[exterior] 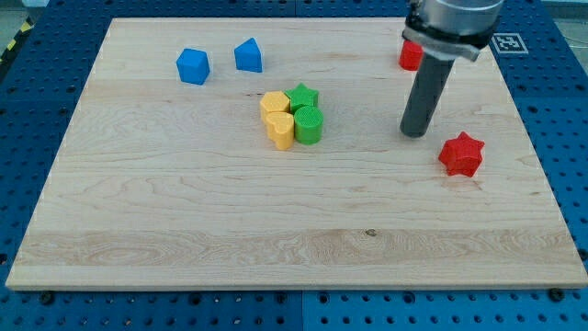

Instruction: Push the red star diagonally to the blue cube

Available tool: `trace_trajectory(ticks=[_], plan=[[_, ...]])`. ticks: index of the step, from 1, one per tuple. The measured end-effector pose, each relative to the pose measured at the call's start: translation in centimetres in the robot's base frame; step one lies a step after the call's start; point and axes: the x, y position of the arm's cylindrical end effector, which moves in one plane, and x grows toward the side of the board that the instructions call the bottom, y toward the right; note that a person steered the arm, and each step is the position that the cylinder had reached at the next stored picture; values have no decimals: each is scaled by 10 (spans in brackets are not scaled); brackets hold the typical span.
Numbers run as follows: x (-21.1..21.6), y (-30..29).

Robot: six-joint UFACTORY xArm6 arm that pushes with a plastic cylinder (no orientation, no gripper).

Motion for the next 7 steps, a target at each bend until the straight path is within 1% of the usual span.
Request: trace_trajectory(ticks=[1, 2, 3, 4, 5, 6, 7], plan=[[-22, 35], [5, 80], [48, 60], [78, -3], [107, -44], [104, -23], [109, 25]])
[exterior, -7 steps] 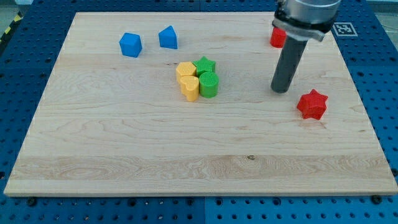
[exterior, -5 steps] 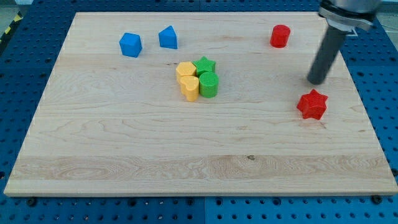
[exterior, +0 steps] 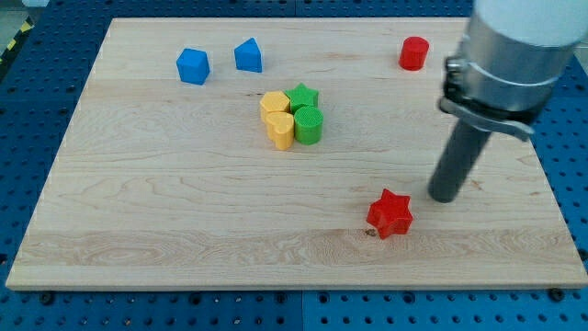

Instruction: Push the red star diagonally to the blue cube

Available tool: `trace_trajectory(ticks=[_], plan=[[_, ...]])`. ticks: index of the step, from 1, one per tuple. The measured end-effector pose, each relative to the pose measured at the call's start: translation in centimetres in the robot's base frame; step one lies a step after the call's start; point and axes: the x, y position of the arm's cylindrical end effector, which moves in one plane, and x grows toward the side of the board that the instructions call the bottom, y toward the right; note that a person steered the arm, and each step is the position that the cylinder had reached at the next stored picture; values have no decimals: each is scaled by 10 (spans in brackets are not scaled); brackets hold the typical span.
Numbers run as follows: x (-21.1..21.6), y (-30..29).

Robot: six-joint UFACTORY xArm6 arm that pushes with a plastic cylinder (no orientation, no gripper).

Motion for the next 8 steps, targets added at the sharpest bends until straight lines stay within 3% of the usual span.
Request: trace_trajectory(ticks=[1, 2, 4, 5, 6, 7, 8], plan=[[33, 3], [47, -39], [40, -199], [50, -195], [79, -137], [71, -64], [30, -50]])
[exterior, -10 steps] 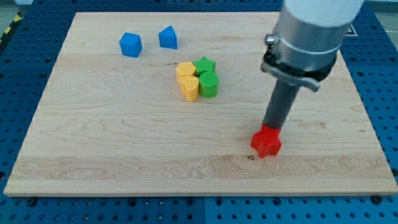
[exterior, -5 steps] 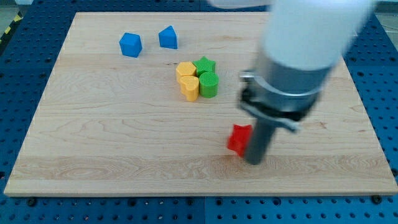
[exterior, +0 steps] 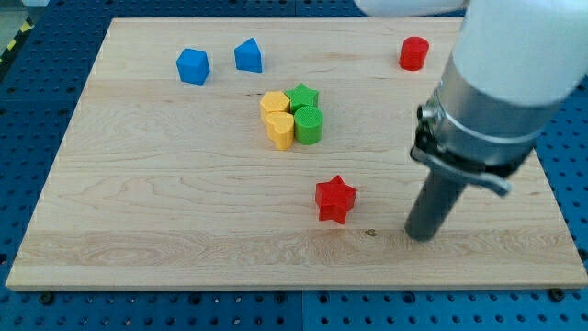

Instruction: Push the red star diagonally to the blue cube

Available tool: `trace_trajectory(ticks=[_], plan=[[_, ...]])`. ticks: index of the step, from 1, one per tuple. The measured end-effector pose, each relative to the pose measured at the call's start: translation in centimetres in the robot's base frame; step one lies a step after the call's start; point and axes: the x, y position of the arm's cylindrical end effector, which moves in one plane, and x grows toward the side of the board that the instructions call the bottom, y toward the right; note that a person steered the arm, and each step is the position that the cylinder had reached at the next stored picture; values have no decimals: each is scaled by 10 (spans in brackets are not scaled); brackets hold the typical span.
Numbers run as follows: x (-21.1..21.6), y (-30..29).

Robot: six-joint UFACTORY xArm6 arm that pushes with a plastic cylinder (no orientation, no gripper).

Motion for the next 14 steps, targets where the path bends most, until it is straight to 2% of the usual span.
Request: trace_trajectory(ticks=[1, 2, 3, 4, 5, 7, 8, 10, 11, 13, 14], plan=[[-23, -63], [-23, -153], [-24, -188], [0, -176], [17, -195], [-58, -272], [-53, -260], [-38, -173], [-50, -175], [-85, -288], [-93, -312]])
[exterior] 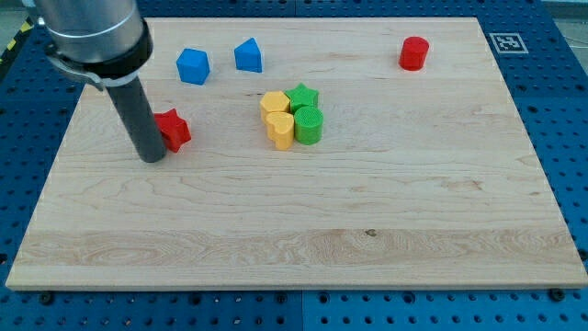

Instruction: Push the red star diagonally to the blue cube

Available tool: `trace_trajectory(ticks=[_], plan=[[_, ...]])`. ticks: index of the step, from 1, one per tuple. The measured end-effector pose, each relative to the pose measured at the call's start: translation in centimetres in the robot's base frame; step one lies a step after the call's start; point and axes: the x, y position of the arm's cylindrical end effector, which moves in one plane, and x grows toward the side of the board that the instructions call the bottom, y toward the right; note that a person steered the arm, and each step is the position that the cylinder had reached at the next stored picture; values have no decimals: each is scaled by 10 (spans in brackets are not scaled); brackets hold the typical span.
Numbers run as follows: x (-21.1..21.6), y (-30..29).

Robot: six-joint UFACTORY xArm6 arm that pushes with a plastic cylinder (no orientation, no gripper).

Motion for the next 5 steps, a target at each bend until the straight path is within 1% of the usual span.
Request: trace_trajectory(ticks=[1, 2, 3, 4, 5], plan=[[15, 21], [28, 55], [8, 62], [-24, 52], [-33, 21]])
